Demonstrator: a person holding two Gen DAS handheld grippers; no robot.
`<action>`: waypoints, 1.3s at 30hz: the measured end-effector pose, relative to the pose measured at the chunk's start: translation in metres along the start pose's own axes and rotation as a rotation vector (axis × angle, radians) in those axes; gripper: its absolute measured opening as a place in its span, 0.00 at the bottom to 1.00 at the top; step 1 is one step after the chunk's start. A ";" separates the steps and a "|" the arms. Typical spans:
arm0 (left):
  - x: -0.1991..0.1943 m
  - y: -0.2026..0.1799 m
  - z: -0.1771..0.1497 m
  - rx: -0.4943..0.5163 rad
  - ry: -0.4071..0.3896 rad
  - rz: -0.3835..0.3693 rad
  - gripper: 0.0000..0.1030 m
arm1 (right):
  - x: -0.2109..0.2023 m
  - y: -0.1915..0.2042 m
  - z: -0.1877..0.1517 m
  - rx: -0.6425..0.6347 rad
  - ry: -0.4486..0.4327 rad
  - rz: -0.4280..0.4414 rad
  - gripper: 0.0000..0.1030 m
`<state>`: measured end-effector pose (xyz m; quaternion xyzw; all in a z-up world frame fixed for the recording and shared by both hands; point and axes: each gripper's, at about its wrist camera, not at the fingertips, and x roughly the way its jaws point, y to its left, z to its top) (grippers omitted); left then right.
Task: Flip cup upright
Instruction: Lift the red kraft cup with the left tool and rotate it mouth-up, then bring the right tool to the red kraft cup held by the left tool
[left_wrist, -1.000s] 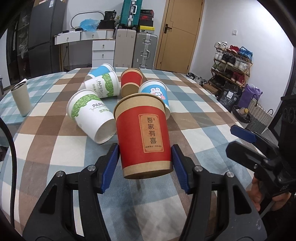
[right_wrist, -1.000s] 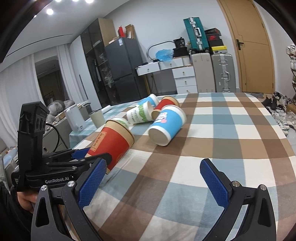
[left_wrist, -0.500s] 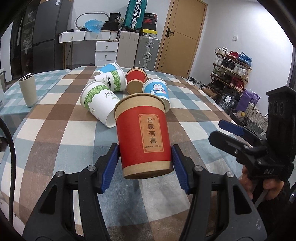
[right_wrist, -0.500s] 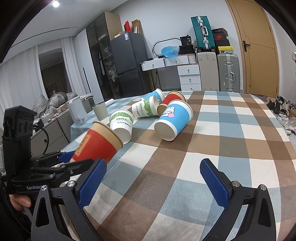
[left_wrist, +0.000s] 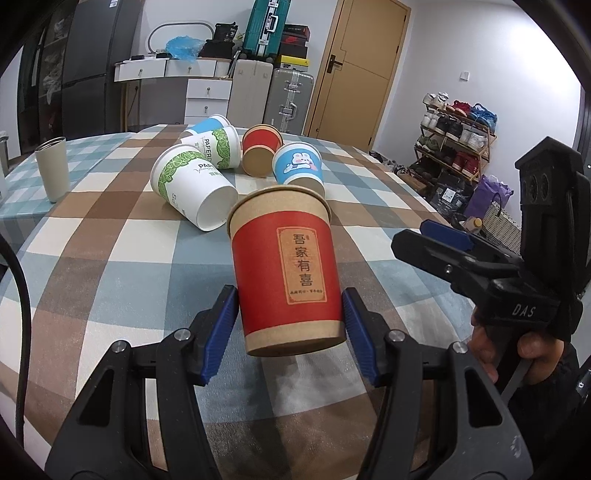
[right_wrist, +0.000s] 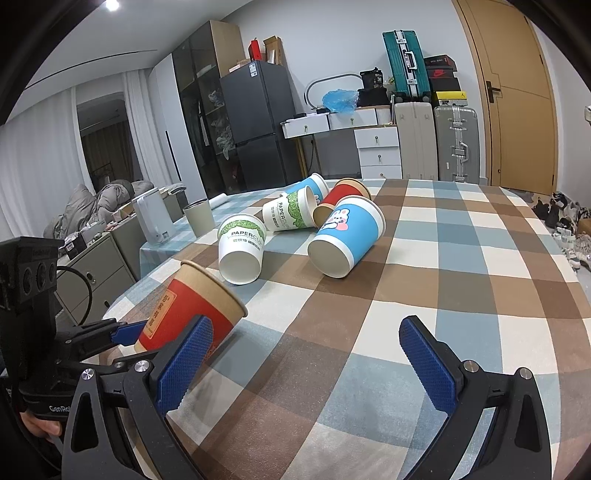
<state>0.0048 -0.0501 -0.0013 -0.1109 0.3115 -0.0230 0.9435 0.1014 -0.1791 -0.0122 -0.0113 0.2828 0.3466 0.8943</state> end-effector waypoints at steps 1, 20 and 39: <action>0.000 -0.001 0.000 -0.003 0.000 0.000 0.53 | 0.000 0.000 0.000 0.000 0.000 0.000 1.00; 0.004 0.003 -0.003 0.012 0.018 -0.010 0.74 | 0.000 -0.002 -0.001 0.010 0.002 0.001 1.00; -0.012 0.035 0.013 0.084 -0.124 0.065 0.99 | 0.013 0.005 0.009 0.097 0.094 0.029 1.00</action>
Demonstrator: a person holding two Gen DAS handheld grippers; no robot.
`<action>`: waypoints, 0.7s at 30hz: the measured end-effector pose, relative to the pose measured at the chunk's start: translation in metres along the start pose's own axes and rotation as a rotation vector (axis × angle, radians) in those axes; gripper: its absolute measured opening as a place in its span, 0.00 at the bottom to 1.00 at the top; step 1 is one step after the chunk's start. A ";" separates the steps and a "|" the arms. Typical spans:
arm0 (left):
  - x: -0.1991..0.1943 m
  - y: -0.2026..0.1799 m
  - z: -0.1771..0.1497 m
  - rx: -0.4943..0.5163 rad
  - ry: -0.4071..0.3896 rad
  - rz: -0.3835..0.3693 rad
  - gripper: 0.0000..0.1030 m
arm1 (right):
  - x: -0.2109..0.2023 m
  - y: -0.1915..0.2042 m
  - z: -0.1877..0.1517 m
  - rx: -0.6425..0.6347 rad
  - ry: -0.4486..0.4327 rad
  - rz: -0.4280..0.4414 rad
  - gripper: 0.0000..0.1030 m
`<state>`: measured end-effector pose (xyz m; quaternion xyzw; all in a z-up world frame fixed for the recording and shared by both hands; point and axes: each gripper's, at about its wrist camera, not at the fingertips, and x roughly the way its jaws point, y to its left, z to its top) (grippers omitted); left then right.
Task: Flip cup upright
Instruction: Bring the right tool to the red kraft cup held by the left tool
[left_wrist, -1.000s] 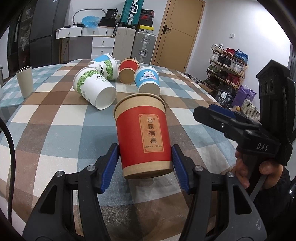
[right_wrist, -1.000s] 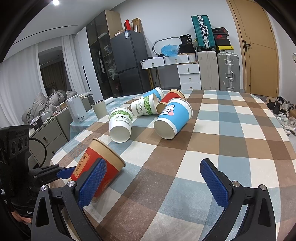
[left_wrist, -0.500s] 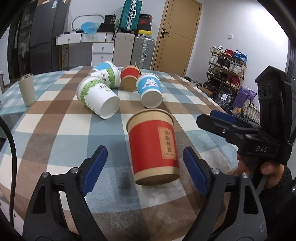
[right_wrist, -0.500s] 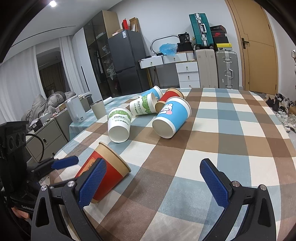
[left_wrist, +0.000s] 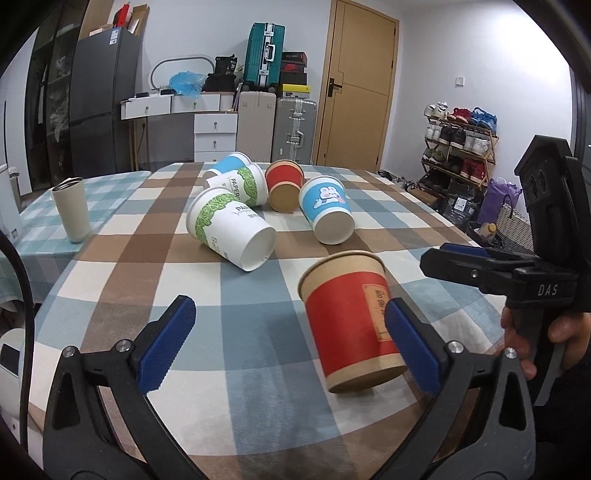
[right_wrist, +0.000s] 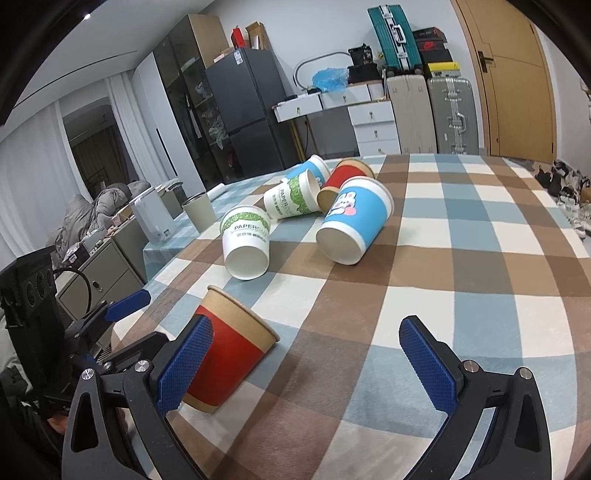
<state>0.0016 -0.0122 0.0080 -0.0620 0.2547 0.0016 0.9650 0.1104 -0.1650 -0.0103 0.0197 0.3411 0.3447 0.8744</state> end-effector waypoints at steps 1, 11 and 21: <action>0.000 0.002 0.000 -0.001 -0.001 0.002 0.99 | 0.001 0.001 0.000 0.007 0.009 0.007 1.00; 0.002 0.023 -0.002 -0.018 -0.010 0.037 0.99 | 0.030 0.014 0.001 0.084 0.151 0.107 1.00; 0.004 0.038 -0.004 -0.043 -0.006 0.062 0.99 | 0.052 0.019 0.009 0.161 0.271 0.166 1.00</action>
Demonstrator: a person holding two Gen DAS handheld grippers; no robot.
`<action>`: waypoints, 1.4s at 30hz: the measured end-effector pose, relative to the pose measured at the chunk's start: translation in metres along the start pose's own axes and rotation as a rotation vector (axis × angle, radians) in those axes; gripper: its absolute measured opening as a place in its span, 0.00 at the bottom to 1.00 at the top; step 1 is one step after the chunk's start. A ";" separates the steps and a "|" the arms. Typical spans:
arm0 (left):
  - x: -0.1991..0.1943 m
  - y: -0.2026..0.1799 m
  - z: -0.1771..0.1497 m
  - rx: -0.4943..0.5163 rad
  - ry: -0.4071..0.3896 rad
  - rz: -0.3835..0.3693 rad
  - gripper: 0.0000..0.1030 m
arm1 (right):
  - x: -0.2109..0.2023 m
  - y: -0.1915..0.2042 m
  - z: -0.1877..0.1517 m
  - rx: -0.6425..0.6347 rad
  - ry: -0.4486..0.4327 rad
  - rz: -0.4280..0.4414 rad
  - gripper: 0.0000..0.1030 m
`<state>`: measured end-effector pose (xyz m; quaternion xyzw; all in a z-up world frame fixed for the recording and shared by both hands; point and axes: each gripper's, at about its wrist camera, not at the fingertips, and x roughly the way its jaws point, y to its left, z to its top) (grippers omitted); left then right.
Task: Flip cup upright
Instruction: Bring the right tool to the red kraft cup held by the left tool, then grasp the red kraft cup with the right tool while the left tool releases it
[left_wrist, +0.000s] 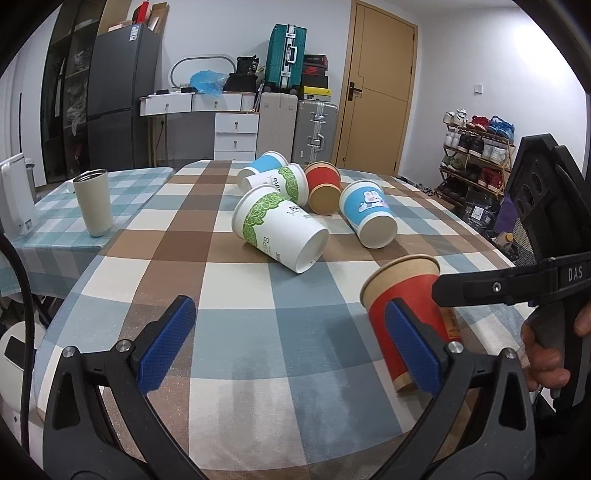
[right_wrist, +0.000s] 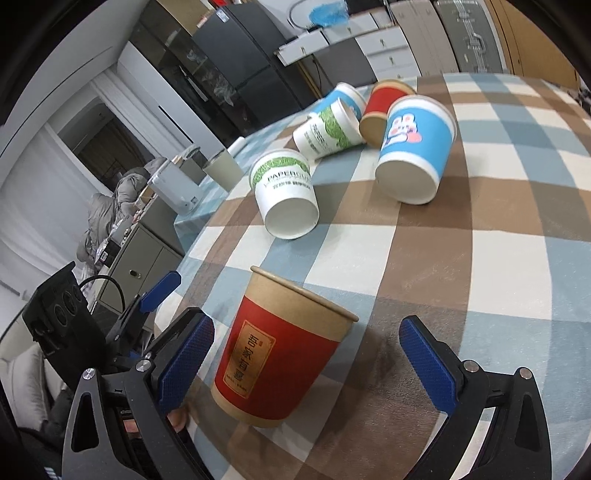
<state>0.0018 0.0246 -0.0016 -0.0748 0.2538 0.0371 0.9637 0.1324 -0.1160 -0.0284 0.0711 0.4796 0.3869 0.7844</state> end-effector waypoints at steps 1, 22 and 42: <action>0.001 0.001 0.000 -0.004 0.001 0.001 0.99 | 0.002 0.000 0.001 0.012 0.015 0.009 1.00; 0.007 0.005 -0.003 -0.009 0.008 0.008 0.99 | 0.003 -0.009 0.004 0.066 0.060 0.110 0.68; 0.013 -0.002 -0.007 -0.003 0.019 0.003 0.99 | -0.014 0.042 -0.025 -0.377 -0.325 -0.325 0.67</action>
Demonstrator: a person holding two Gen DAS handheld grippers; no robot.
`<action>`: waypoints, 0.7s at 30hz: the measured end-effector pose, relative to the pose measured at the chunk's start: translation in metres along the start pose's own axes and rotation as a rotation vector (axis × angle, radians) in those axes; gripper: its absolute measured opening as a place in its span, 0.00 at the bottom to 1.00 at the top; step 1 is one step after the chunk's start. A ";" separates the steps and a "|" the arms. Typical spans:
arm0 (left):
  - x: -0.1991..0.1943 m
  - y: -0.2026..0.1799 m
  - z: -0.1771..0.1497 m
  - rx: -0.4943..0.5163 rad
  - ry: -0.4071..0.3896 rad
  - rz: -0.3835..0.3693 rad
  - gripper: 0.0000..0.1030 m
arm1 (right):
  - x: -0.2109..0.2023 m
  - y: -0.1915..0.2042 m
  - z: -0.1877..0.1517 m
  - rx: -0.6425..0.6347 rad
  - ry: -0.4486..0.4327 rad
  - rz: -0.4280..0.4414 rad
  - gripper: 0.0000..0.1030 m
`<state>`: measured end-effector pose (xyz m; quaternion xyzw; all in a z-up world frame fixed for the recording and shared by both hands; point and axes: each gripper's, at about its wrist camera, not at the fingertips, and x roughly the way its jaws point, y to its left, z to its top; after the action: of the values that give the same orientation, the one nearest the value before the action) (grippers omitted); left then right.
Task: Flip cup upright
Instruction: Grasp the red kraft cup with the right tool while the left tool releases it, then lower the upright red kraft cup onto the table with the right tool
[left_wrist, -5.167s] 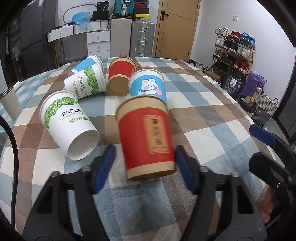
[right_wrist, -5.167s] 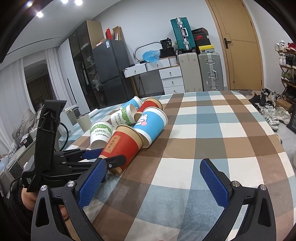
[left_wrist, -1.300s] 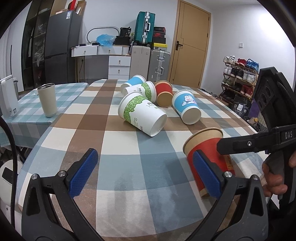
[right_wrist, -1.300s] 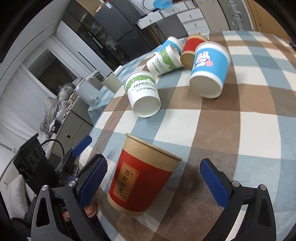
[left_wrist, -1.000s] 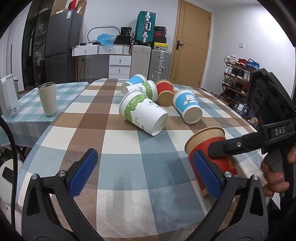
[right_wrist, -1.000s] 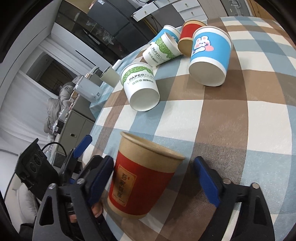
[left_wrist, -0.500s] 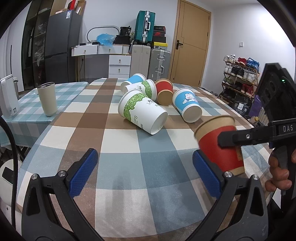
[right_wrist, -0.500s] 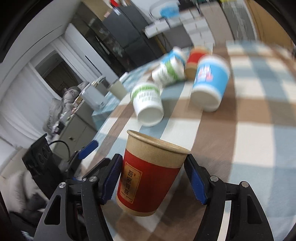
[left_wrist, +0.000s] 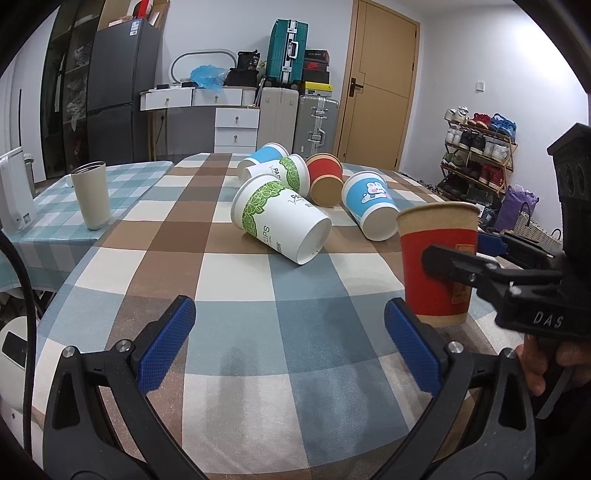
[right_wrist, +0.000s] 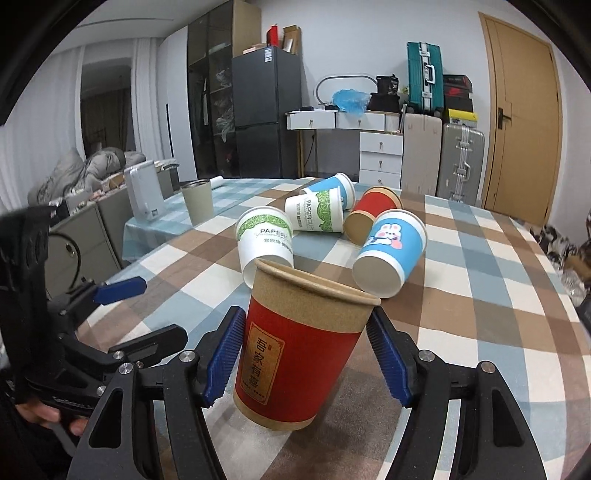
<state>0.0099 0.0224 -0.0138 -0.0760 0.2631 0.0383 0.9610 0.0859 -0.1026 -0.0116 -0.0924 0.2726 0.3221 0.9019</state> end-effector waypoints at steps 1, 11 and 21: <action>0.001 0.000 0.000 -0.001 0.001 0.000 0.99 | 0.002 0.002 -0.001 -0.005 0.005 0.002 0.65; 0.003 0.001 0.000 -0.002 -0.002 0.001 0.99 | -0.007 0.004 -0.006 -0.012 0.030 0.063 0.62; 0.002 0.001 0.000 0.004 -0.014 -0.004 0.99 | -0.016 0.005 -0.018 -0.034 0.039 0.101 0.63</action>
<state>0.0112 0.0230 -0.0150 -0.0741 0.2561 0.0363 0.9631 0.0649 -0.1134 -0.0177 -0.1000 0.2890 0.3698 0.8773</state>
